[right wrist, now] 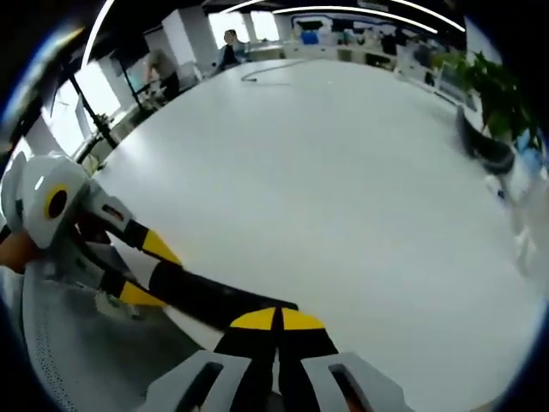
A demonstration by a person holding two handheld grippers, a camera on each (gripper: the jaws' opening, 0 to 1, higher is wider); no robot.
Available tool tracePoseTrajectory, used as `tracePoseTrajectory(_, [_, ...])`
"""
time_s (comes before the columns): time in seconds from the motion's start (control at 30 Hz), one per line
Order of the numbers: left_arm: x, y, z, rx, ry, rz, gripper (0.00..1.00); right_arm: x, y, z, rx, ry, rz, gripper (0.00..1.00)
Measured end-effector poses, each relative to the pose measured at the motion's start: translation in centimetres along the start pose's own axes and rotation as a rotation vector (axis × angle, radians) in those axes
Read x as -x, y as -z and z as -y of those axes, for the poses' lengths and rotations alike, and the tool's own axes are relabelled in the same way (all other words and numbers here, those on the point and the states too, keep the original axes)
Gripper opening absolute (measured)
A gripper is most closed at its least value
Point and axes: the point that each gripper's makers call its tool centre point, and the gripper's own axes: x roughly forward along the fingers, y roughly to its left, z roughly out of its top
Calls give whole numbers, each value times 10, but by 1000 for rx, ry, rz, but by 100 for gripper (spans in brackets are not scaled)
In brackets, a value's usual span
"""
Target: Press the specified remote control buttons in sequence, fully releasing each button before pressing the next.
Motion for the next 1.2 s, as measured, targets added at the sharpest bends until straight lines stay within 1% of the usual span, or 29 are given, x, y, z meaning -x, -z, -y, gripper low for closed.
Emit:
tracePoseTrajectory(0.17, [0, 0, -1, -8, 0, -6, 24, 1, 1, 0, -34, -15, -7, 0])
tracePoseTrajectory(0.5, [0, 0, -1, -28, 4, -11, 24, 3, 5, -2, -71, -30, -35, 0])
tracePoseTrajectory(0.63, [-1, 0, -1, -39, 2, -13, 24, 2, 6, -4, -40, -21, -48, 0])
tracePoseTrajectory(0.77, [-1, 0, -1, -39, 4, -12, 24, 2, 7, -7, -23, -32, -64, 0])
tracePoseTrajectory(0.8, [-1, 0, -1, -40, 4, -12, 24, 2, 7, -7, -6, -23, -64, 0])
tracePoseTrajectory(0.9, [-1, 0, -1, -37, 5, -10, 24, 2, 7, -6, 0, -15, -65, 0])
tracePoseTrajectory(1.0, [-1, 0, -1, -42, 6, -10, 24, 1, 6, -5, -5, -16, -52, 0])
tracePoseTrajectory(1.03, [-1, 1, -1, -47, 6, -10, 24, -1, 2, -2, 5, -2, -17, 0])
tracePoseTrajectory(1.07, [-1, 1, -1, -46, 6, -10, 24, -3, -3, 5, 27, 36, 25, 0])
tracePoseTrajectory(1.1, [-1, 1, -1, -44, 7, -8, 24, -6, -5, 7, 70, 41, 45, 0])
tracePoseTrajectory(1.13, [-1, 1, -1, -42, 7, -7, 24, -6, -1, 4, 25, 16, 15, 0])
tracePoseTrajectory(1.17, [-1, 1, -1, -43, 7, -7, 24, -5, -1, 2, -41, -3, 5, 0])
tracePoseTrajectory(1.2, [-1, 1, -1, -46, 6, -8, 24, -5, -1, 1, -87, -30, 2, 0])
